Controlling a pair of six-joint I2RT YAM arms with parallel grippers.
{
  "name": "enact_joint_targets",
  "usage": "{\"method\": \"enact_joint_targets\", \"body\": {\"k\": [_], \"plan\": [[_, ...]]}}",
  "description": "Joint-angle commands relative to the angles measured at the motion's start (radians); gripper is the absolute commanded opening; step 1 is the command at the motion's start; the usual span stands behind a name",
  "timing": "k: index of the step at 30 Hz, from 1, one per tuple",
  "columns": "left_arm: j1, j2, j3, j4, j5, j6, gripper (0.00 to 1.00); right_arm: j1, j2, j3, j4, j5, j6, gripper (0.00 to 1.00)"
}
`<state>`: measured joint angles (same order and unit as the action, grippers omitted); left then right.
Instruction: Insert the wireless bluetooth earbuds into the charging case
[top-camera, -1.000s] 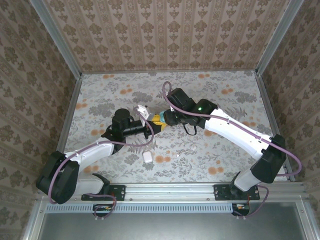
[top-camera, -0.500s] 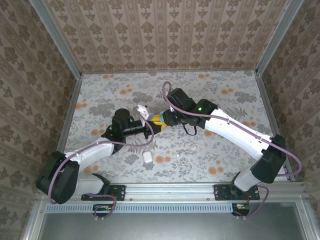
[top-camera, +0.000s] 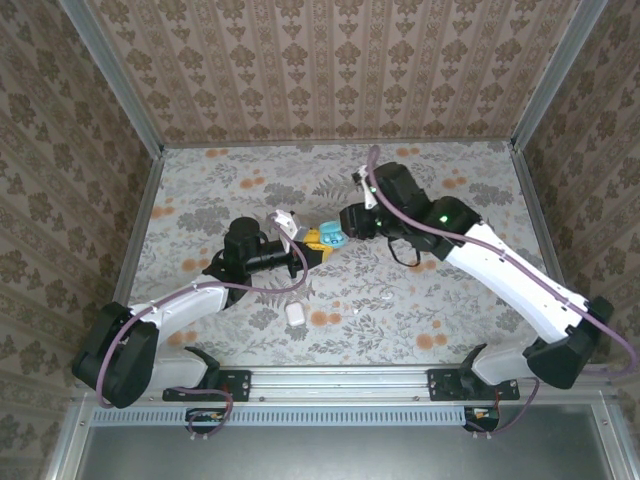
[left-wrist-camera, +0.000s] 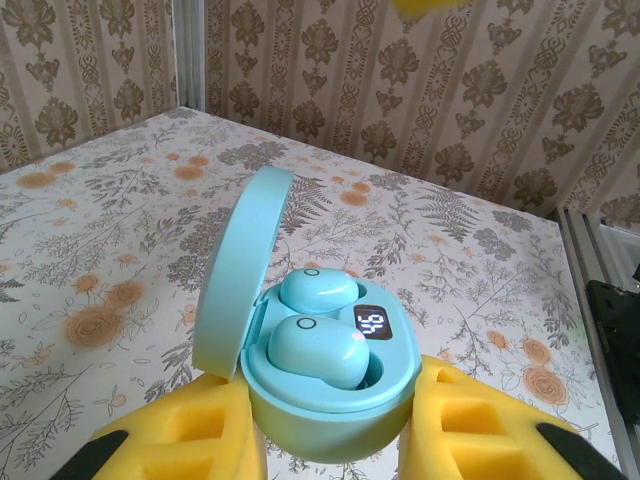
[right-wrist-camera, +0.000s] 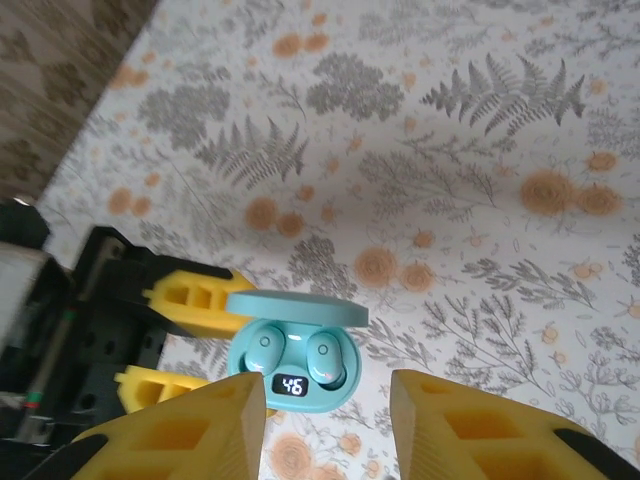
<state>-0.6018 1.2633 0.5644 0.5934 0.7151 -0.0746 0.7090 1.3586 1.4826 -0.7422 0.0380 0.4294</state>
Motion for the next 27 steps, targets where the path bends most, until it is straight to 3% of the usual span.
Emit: {"method": "enact_joint_targets", "body": {"k": [1,12,27], "plan": [[-0.006,-0.005,0.032,0.06,0.044,0.015,0.24,-0.054,-0.007,0.016,0.054,-0.141,0.034,0.39],[-0.006,-0.043,0.017,0.09,0.093,0.025,0.24,-0.132,0.156,0.067,0.114,-0.431,0.092,0.42],[0.008,-0.031,0.035,0.103,0.081,0.008,0.24,-0.132,0.105,-0.041,0.106,-0.516,0.108,0.4]]}}
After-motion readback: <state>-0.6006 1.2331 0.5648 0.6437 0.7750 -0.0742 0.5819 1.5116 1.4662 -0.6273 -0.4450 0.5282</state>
